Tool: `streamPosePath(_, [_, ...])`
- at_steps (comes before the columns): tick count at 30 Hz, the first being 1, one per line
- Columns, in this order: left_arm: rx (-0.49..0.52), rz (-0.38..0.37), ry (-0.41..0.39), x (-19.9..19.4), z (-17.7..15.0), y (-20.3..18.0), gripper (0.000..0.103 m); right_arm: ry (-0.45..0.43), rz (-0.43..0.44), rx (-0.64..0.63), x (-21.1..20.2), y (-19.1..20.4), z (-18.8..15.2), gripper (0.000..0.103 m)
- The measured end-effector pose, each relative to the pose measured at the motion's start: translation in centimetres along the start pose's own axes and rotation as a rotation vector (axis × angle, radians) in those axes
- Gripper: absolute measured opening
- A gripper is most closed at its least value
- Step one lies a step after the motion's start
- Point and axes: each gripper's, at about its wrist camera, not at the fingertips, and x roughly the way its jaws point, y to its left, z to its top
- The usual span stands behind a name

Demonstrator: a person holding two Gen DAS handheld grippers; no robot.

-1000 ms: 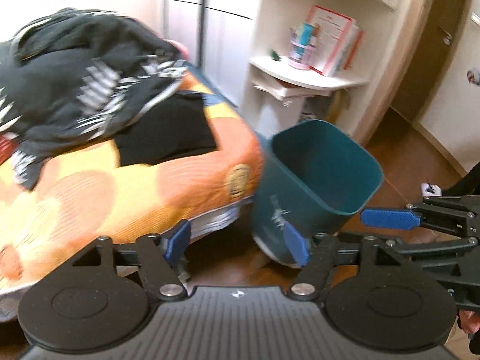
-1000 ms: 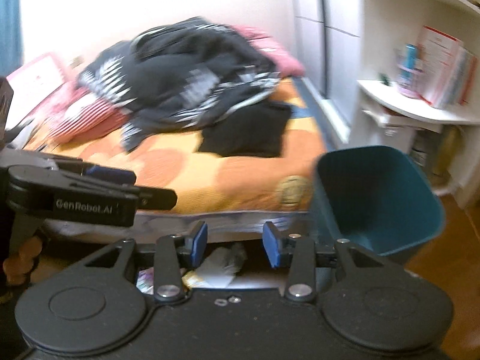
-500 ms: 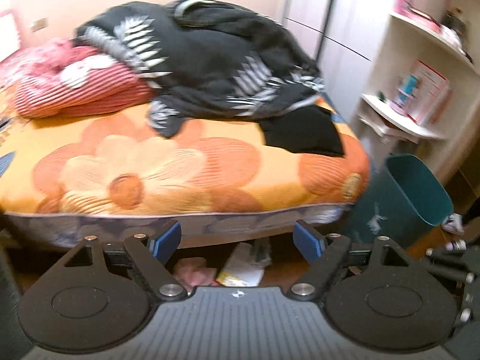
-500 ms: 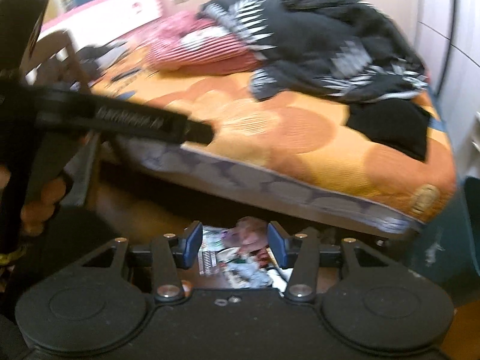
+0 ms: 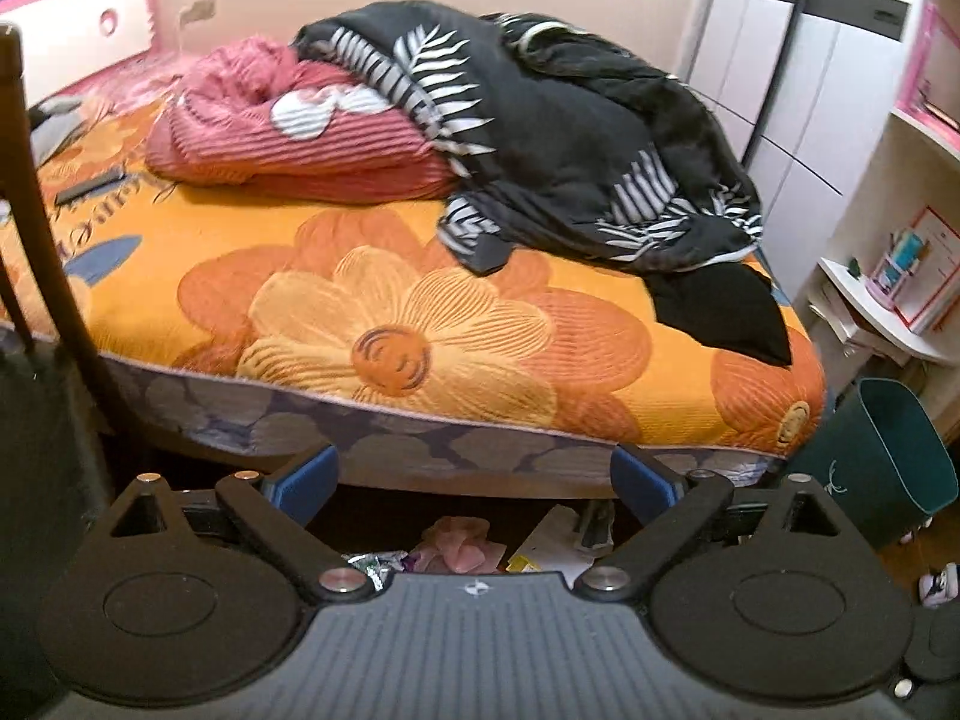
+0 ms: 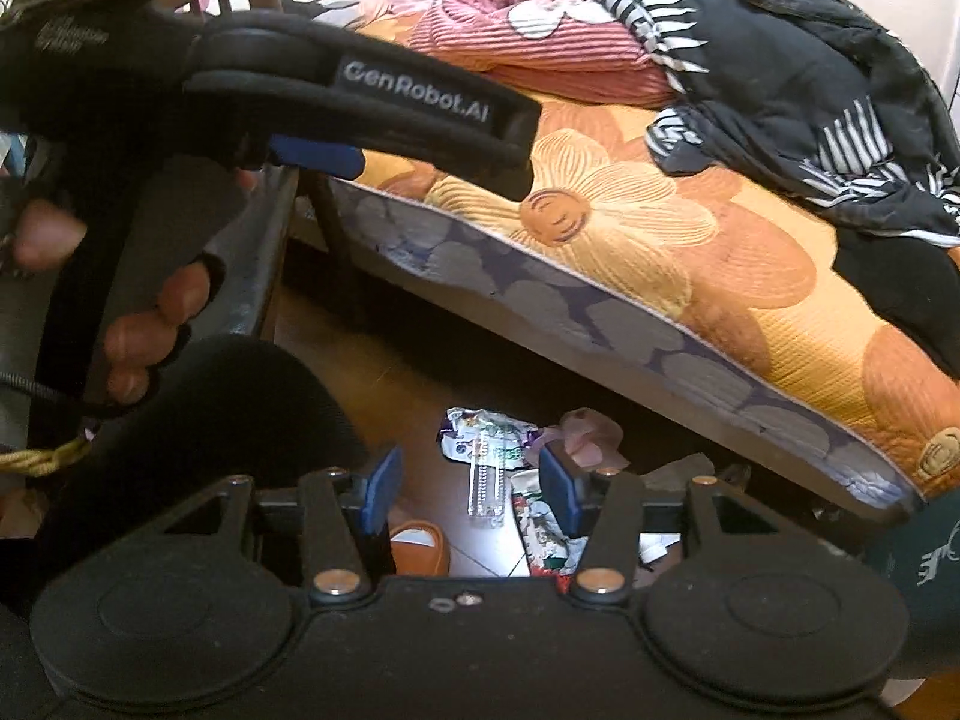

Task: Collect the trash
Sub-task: 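Move both tools back from the bin toward the trash pile, then grasp orange foam net with right tool while left tool grasps clear plastic tray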

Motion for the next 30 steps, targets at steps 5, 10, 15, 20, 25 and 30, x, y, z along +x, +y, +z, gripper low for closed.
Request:
streamPosePath(5, [-0.035, 0.022, 0.046, 1.9, -0.1, 1.9, 0.098, 0.051, 0.037, 0.013, 2.5, 0.2, 0.1, 0.051])
streamPosePath(10, [-0.054, 0.055, 0.137, 5.9, -0.4, 3.3, 0.098, 0.115, 0.071, 0.045, 6.1, -1.1, 0.3, 0.051])
streamPosePath(15, [-0.074, 0.085, 0.262, 11.3, -1.0, 4.3, 0.098, 0.165, 0.083, 0.089, 9.9, -3.5, 0.3, 0.051])
streamPosePath(20, [-0.053, 0.104, 0.377, 16.9, -1.6, 4.5, 0.098, 0.203, 0.048, 0.124, 13.9, -7.5, -1.0, 0.051])
streamPosePath(25, [0.029, 0.124, 0.492, 22.7, -2.0, 3.9, 0.098, 0.24, 0.004, 0.179, 17.3, -12.8, -4.1, 0.051])
streamPosePath(30, [0.123, 0.099, 0.575, 27.8, -3.0, 3.5, 0.098, 0.267, -0.006, 0.222, 20.7, -17.2, -6.7, 0.051])
